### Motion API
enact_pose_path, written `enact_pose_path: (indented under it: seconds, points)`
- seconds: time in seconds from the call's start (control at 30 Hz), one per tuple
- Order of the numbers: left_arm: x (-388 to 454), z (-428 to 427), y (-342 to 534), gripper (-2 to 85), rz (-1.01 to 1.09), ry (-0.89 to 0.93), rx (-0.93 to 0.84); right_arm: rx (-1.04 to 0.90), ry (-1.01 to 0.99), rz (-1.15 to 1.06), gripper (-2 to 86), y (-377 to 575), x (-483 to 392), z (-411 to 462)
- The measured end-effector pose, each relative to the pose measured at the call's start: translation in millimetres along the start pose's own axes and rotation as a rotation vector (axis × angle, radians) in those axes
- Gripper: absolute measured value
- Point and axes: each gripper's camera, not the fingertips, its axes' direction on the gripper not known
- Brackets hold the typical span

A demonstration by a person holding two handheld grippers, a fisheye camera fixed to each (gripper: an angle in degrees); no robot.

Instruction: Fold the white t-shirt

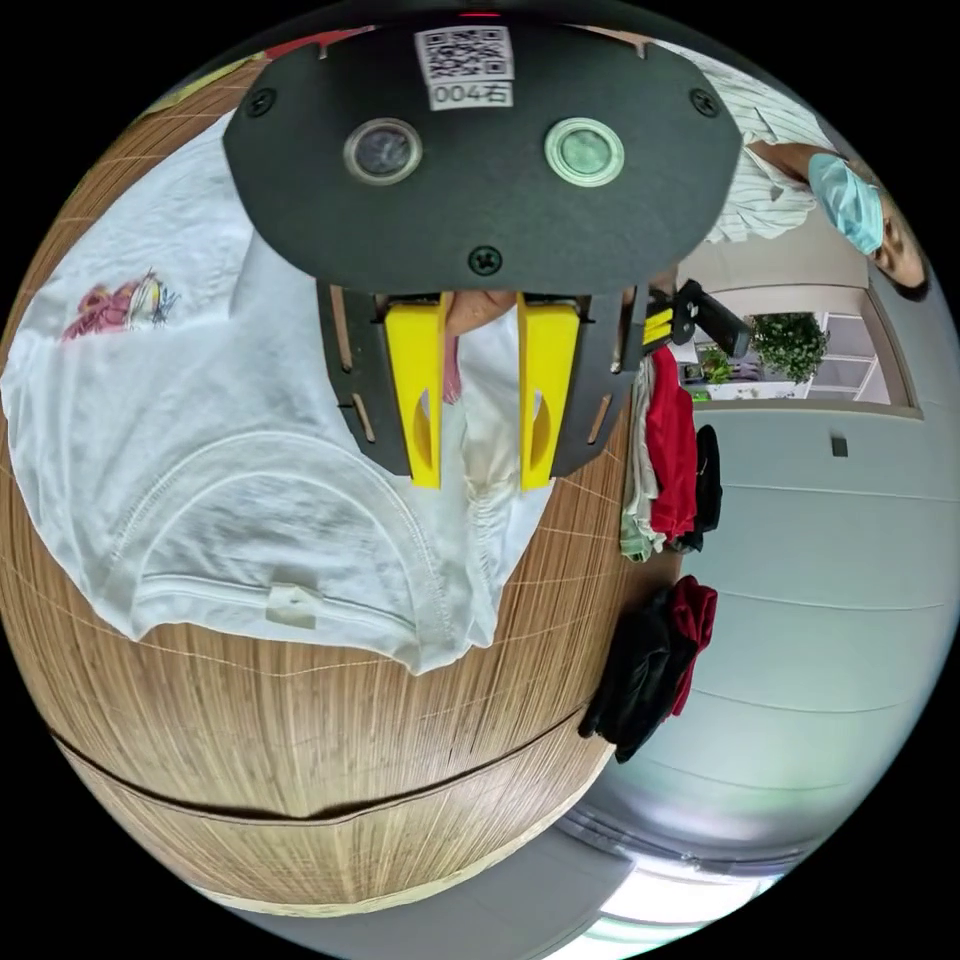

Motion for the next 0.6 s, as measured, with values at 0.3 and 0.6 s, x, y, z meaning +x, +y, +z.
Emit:
enact_pose_path:
  seconds: [0.3, 0.6]
  points:
    - [-19, -10, -6, 0.1, 0.003, -0.074, 0.034, -0.010, 0.115, -0.167, 4.1, -16, -38, 12]
    - [-57, -6, -14, 0.1, -0.089, -0.025, 0.025, -0.122, 0.311, -0.349, 4.6, -72, -105, 97]
